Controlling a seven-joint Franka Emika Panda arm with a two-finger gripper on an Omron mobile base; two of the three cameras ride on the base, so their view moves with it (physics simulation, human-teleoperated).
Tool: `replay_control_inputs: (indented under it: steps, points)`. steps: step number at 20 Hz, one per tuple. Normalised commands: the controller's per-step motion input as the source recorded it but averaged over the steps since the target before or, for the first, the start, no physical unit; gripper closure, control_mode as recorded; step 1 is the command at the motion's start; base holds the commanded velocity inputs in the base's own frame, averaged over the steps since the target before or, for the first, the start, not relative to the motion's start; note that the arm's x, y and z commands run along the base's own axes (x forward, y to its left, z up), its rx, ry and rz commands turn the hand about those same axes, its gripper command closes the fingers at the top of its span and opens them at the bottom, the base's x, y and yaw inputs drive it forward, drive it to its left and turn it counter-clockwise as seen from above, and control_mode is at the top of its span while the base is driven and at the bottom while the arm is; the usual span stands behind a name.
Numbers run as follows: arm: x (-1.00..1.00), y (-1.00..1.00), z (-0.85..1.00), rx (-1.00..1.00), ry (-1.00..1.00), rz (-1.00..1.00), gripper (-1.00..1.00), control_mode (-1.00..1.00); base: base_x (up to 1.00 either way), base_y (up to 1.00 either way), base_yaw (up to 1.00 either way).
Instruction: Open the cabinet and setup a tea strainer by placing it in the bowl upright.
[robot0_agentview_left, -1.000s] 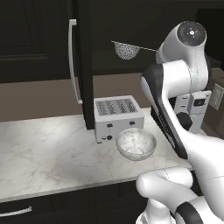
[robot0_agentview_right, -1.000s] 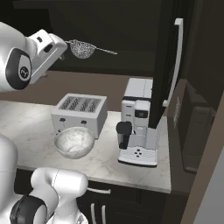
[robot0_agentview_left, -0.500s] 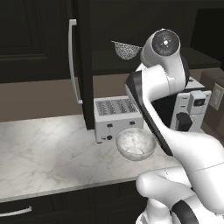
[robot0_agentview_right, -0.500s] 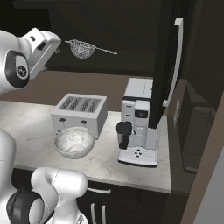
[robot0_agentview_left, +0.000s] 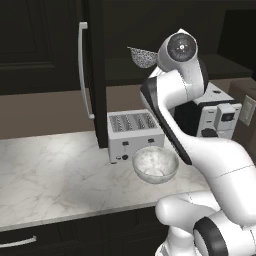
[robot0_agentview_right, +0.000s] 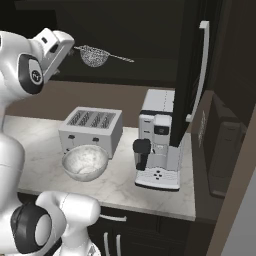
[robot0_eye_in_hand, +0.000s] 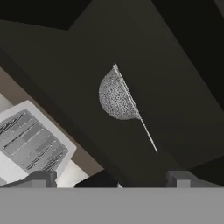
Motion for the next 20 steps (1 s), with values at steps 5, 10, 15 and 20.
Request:
replay_control_inputs:
  steps: [5,10,15,20]
  points:
    - [0.14,0.0,0.13,0.0,0.0,0.0,-1.0,-1.0,0.0,0.0,0.0]
    - [0.07,0.01,-0.01,0.0,0.0,0.0,-1.0,-1.0,0.0,0.0,0.0]
    - [0.07,0.0,-0.04,0.0,0.0,0.0,-1.0,-1.0,0.0,0.0,0.0]
    - [0.15,0.0,-0.02,0.0,0.0,0.0,-1.0,-1.0,0.0,0.0,0.0]
